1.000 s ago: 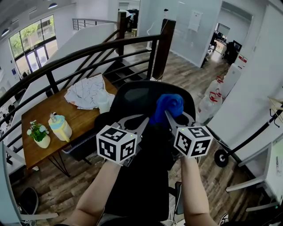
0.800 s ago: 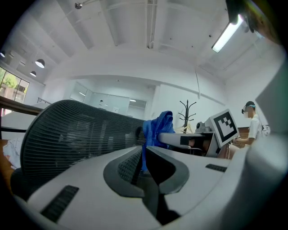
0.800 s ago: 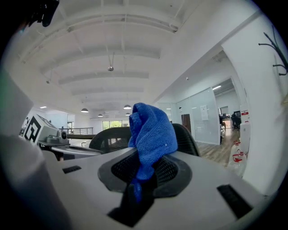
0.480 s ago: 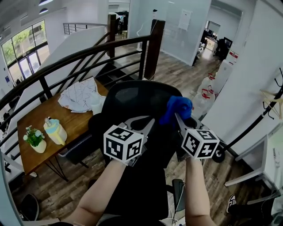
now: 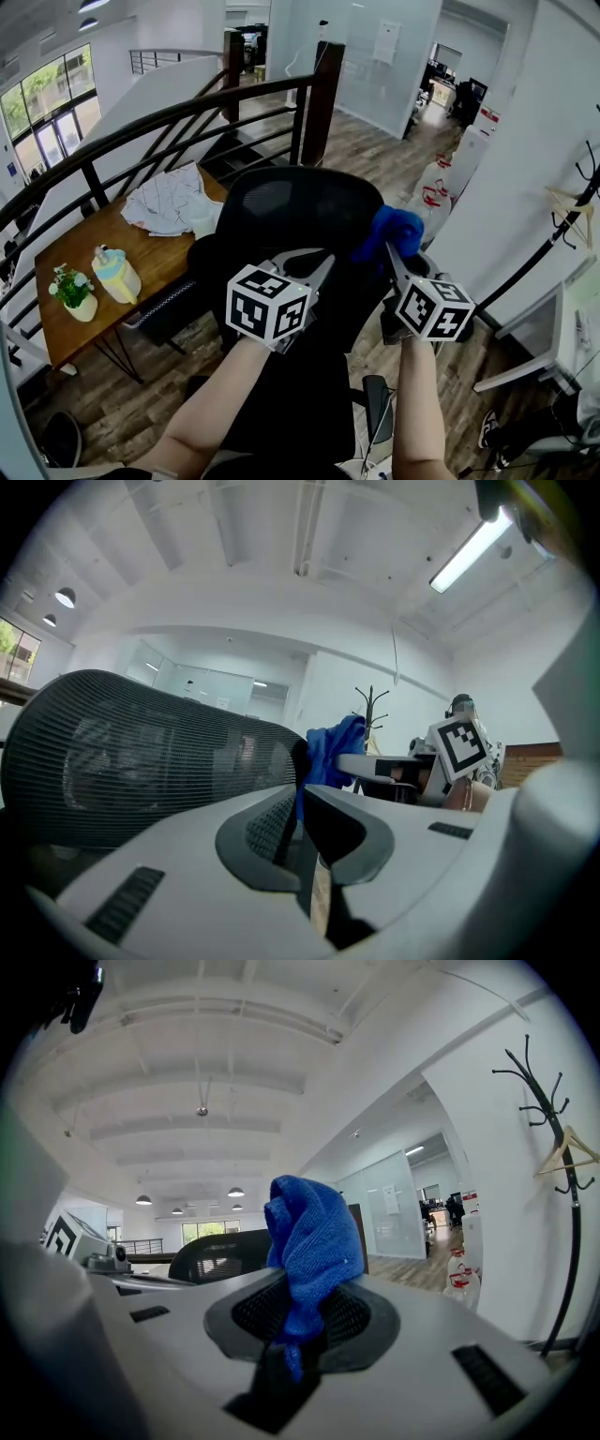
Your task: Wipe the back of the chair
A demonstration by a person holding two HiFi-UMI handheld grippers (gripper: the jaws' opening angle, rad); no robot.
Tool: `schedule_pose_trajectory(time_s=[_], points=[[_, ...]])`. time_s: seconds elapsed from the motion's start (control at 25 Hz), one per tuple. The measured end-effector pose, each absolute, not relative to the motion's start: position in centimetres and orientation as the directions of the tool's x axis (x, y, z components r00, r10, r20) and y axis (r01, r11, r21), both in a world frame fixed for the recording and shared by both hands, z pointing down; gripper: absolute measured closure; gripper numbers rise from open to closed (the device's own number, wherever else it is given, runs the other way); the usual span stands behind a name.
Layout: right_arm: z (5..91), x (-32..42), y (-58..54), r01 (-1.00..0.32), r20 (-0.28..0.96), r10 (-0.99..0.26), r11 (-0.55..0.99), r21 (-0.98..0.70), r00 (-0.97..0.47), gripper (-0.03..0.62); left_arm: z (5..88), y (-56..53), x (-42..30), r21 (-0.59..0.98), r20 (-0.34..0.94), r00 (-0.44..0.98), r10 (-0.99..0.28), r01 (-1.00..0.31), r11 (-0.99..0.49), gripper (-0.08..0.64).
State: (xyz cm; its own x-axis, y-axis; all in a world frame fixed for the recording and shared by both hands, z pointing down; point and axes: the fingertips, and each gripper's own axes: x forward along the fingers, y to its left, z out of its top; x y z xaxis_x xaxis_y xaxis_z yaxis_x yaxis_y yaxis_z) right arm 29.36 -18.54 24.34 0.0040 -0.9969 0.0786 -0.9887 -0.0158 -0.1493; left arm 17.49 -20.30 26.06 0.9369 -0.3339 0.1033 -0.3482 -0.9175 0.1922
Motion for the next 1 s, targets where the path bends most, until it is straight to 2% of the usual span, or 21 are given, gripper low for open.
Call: schedule_pose_trajectory(time_s=[0.24,0.44,1.0], points=[[24.4,27.8,-17.1,-0.989,0.064,-0.998,0.002,-0.148,-0.012,0.502,27.0,-20.3,15.6,0.194,0.131,0.926,-0.353,-0.373,-0.907,0.525],[24.9,23.9,-17.2,-0.980,0.054,-0.993,0.099,-0.171,-0.109,0.502,28.7,-20.6,12.8,0.218,0.163,0.905,-0.392,-0.420,-0.881,0.525],[33.1,10.4,-20.4,-0.914,0.249,-0.881,0.375,-0.153,-0.403,0.502,36.4,-22.1,2.2,0.312,0.289,0.797,-0.530,-0.602,-0.735,0.525]])
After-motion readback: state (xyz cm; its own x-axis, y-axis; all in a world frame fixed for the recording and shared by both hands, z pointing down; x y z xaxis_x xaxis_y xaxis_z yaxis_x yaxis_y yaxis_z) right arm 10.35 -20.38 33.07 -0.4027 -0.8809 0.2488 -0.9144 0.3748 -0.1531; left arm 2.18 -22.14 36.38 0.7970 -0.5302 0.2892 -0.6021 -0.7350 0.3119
